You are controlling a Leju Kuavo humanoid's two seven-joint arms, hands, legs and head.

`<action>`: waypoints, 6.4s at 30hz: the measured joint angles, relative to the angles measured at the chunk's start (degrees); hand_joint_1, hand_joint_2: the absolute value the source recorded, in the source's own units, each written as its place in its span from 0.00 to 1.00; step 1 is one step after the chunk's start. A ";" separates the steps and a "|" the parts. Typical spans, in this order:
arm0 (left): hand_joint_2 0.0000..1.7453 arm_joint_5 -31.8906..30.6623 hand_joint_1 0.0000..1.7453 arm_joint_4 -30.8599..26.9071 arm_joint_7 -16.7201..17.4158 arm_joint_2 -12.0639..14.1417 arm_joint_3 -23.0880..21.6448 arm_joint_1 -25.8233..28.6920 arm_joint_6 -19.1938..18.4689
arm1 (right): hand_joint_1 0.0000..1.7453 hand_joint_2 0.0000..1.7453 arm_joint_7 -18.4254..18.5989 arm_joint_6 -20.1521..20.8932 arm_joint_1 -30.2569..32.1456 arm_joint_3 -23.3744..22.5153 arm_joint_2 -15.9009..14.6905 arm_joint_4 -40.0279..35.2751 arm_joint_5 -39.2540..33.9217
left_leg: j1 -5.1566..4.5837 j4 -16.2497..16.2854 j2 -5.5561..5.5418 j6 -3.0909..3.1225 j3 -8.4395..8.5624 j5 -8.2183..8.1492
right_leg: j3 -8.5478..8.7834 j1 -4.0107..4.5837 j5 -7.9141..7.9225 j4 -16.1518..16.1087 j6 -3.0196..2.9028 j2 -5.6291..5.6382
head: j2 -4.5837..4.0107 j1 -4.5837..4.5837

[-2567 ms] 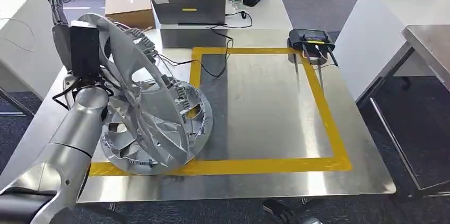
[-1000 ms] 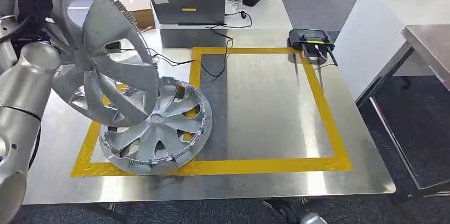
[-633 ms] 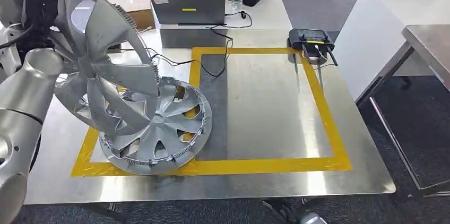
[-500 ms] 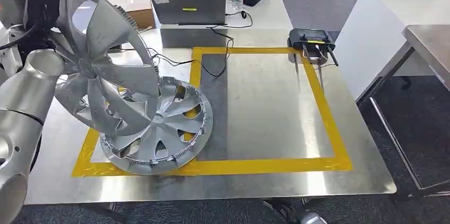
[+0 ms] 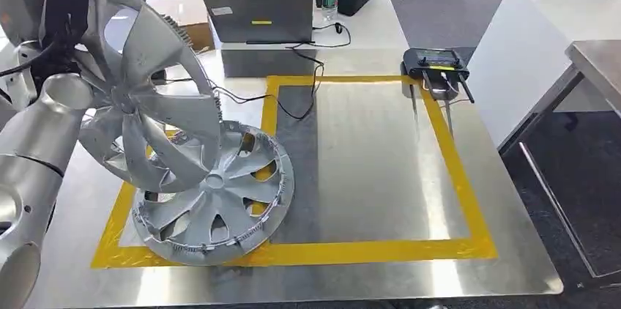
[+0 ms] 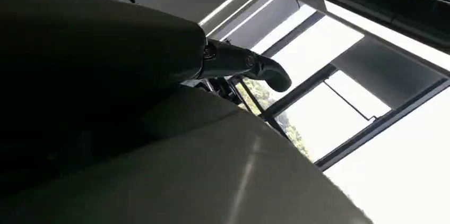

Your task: Take the parts from the cabinet and place them on the table.

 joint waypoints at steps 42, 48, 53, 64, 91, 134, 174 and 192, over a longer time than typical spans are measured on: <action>1.00 11.94 0.00 -1.20 -1.90 -1.93 8.89 0.06 -3.78 | 0.00 0.00 0.15 0.09 1.31 -0.02 0.42 0.02 0.22 | 0.37 1.46 0.28 -0.09 -7.74 5.81 | 2.93 -0.41 -2.93 0.28 0.68 1.52 | 0.00 -0.11; 0.00 19.16 0.00 -1.62 -4.83 -1.68 12.41 0.36 -7.41 | 0.00 0.00 0.02 0.09 1.35 -0.04 0.48 0.02 0.55 | 0.42 1.34 0.10 -0.13 -7.67 5.86 | 3.00 -0.37 -3.06 0.29 0.50 1.30 | 0.00 -0.11; 0.00 2.94 0.00 -1.25 -3.22 -1.20 9.48 0.22 -6.24 | 0.00 0.00 0.04 0.09 1.67 -0.04 0.61 0.02 0.61 | 0.50 1.30 -0.06 -0.17 -7.69 5.96 | 3.07 -0.29 -3.08 0.28 0.51 1.12 | 0.00 -0.11; 0.00 9.50 0.00 -0.55 1.44 -0.85 12.59 0.32 -10.37 | 0.00 0.00 -0.04 0.09 1.53 -0.04 0.70 0.02 0.70 | 0.48 1.22 0.00 -0.26 -7.59 5.92 | 3.02 -0.31 -3.06 0.28 0.46 1.25 | 0.00 -0.13; 0.00 43.86 0.00 -0.90 -7.83 -1.82 22.58 2.56 -19.54 | 0.00 0.00 0.48 0.09 1.67 -0.02 0.94 0.02 1.07 | 0.58 1.06 -0.23 -0.47 -7.76 6.15 | 2.86 -0.21 -2.98 0.27 0.40 0.90 | 0.00 -0.09; 0.00 49.66 0.00 2.01 2.88 -2.82 50.69 5.45 -32.05 | 0.00 0.00 0.48 0.09 1.36 -0.02 1.18 0.02 1.57 | 0.45 0.83 0.24 -0.57 -7.44 6.02 | 2.82 -0.34 -3.01 0.29 0.21 1.16 | 0.00 0.07; 0.00 26.71 0.00 0.42 -2.19 -1.95 26.05 5.15 -18.51 | 0.00 0.00 0.33 0.09 1.57 0.00 1.01 0.02 1.75 | 0.42 0.77 0.14 -0.58 -7.43 6.01 | 2.85 -0.35 -3.06 0.28 0.17 1.04 | 0.00 0.09; 0.00 25.33 0.00 0.42 -2.05 -2.27 25.99 5.09 -16.26 | 0.00 0.00 0.15 0.09 1.56 0.00 0.98 0.02 1.64 | 0.42 0.77 0.18 -0.59 -7.41 5.99 | 2.86 -0.35 -3.07 0.27 0.17 1.09 | 0.00 0.09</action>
